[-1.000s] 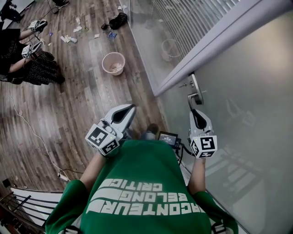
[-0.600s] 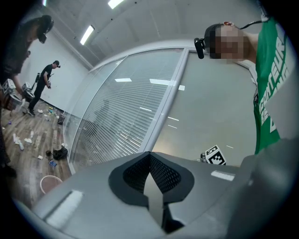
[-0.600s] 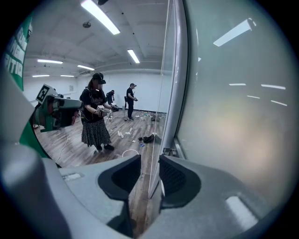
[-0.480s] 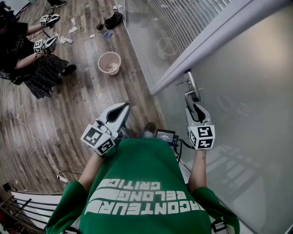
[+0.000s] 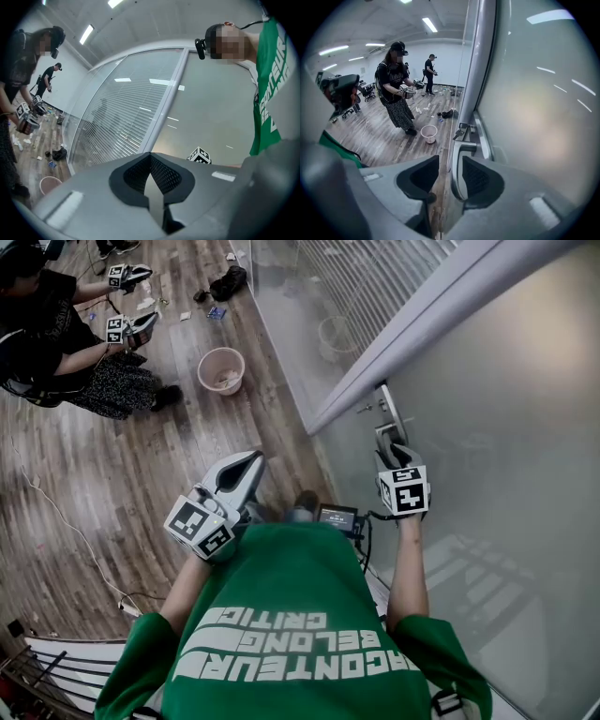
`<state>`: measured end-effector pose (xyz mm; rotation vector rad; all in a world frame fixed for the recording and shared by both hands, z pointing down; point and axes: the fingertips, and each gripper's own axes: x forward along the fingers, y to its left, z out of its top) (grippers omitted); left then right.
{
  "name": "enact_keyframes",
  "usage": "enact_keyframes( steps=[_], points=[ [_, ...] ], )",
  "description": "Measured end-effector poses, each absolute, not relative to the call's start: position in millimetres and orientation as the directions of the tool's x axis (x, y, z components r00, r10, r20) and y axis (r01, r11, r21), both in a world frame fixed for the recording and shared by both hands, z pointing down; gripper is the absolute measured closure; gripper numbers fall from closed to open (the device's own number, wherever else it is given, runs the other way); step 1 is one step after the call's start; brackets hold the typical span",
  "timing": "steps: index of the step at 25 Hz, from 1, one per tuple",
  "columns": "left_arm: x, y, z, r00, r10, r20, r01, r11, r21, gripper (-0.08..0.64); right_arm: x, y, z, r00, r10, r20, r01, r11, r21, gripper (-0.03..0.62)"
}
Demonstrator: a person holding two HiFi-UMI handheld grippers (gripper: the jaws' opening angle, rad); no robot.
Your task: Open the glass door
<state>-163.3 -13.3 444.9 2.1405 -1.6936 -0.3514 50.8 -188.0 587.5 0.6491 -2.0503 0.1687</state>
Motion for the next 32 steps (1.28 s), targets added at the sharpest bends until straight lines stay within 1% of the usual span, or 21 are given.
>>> enact_keyframes(
  steps=[6,12,20,23,29,31,32],
  points=[
    [-167,-11,444,0.23,-0.972,0.045,-0.875,-0.187,0.448,0.543,49,-196,614,-0.322,-0.335,0.886,-0.493,0.858,0.144,0.445],
    [-161,-9,449,0.228,-0.972,0.054,-0.876,-0.18,0.448,0.543,57,-198,644,-0.226,-0.245,0.943,-0.476,0.872,0.112,0.445],
    [-168,-10,445,0.218,-0.974,0.057,-0.879,-0.171,0.444,0.543,39,-199,665,-0.195,-0.141,0.971,-0.48,0.877,0.032,0.446],
    [-174,-10,443,0.213,-0.975,0.059,-0.879,-0.164,0.448,0.543,41,-199,676,-0.149,-0.107,0.983,-0.48,0.877,0.023,0.449],
    [-171,-8,447,0.216,-0.975,0.061,-0.879,-0.167,0.446,0.543,50,-183,691,-0.047,0.026,0.999,-0.423,0.905,-0.044,0.481],
    [-169,-10,448,0.22,-0.974,0.061,-0.879,-0.17,0.445,0.543,52,-185,695,-0.03,0.038,0.999,-0.418,0.907,-0.047,0.551],
    [-168,-11,448,0.221,-0.973,0.061,-0.878,-0.171,0.446,0.543,52,-186,695,-0.033,0.047,0.998,-0.422,0.905,-0.056,0.565]
  ],
)
